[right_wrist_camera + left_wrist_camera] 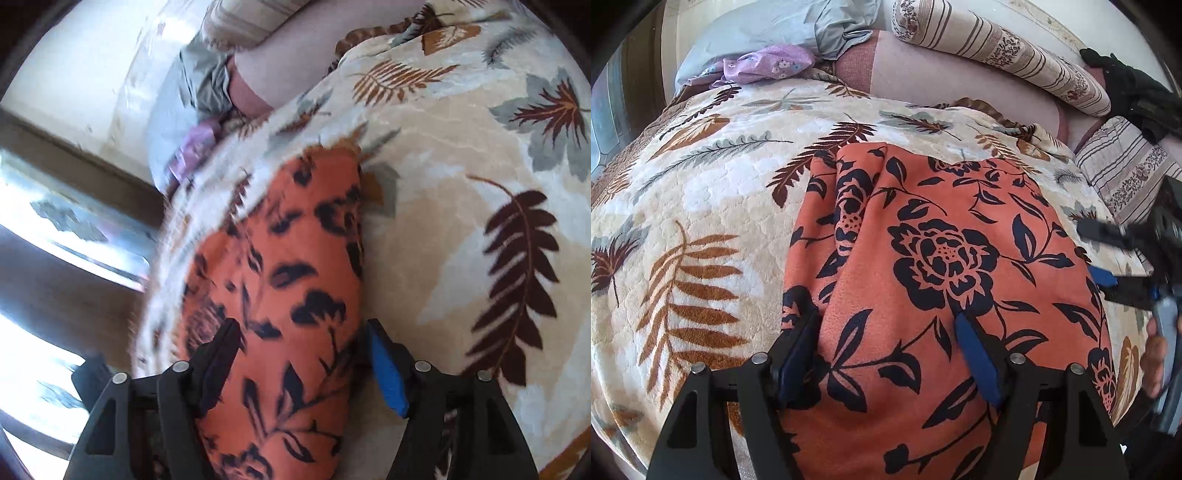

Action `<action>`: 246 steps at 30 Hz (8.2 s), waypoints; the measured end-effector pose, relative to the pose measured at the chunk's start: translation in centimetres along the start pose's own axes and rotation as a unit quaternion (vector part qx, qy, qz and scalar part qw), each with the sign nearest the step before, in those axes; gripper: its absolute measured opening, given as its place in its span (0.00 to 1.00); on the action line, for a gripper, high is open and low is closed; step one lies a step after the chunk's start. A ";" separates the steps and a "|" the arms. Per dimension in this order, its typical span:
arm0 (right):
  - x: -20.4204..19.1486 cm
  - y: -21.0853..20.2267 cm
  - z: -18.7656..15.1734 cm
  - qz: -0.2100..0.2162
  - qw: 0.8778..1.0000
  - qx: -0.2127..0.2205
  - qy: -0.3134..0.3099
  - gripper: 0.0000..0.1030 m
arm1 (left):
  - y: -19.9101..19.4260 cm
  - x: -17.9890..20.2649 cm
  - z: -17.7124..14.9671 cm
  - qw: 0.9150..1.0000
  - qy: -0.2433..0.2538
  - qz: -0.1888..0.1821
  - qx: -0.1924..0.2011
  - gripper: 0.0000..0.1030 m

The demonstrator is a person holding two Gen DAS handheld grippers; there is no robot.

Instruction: Fold small clothes

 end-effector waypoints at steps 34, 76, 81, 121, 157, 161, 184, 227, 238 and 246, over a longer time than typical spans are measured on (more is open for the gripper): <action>-3.0 -0.2 -2.4 -0.077 0.994 0.010 -0.071 0.63 | 0.5 0.3 0.4 1.000 -0.001 0.014 0.009 0.78; -7.7 -6.5 -9.7 -0.029 0.989 0.057 -0.134 0.73 | -5.4 -1.6 0.3 0.989 -0.093 -0.066 0.093 0.78; -8.3 -2.8 -8.5 0.035 0.993 0.034 -0.109 0.79 | -5.4 -5.5 -2.9 0.971 -0.205 -0.122 0.002 0.78; -7.2 0.4 -10.6 0.003 0.987 0.015 -0.163 0.87 | 2.6 -5.9 4.3 0.977 -0.204 -0.043 -0.033 0.85; -7.1 0.5 -10.6 0.028 0.986 0.011 -0.163 0.91 | -1.4 -5.4 2.6 0.973 -0.218 -0.073 -0.004 0.84; -6.9 0.5 -10.6 0.035 0.986 0.012 -0.163 0.91 | -3.8 -5.6 -1.2 0.972 -0.220 -0.076 -0.016 0.78; -6.6 -2.1 -7.2 0.107 0.991 0.004 -0.086 0.91 | 5.4 -5.3 6.1 0.984 -0.174 -0.012 -0.031 0.71; -2.0 4.2 -4.0 0.032 0.997 -0.047 -0.046 0.94 | 2.0 -5.8 0.9 0.973 -0.192 -0.096 -0.083 0.74; -5.5 3.0 -2.7 -0.073 0.981 -0.071 -0.167 0.36 | 0.4 -3.4 2.2 0.981 -0.148 -0.110 -0.056 0.34; -8.7 -5.0 3.7 -0.090 0.967 0.012 -0.237 0.35 | -2.9 3.3 8.4 0.980 -0.119 -0.159 0.031 0.33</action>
Point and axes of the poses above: each gripper's, at about its wrist camera, not at the fingertips, and y roughly the way its jaws point, x to its right, z to its top, the point moved 5 cm from there along y, roughly the way its jaws point, and after that the axes turned 3 degrees about -y, right-handed, at the moved point
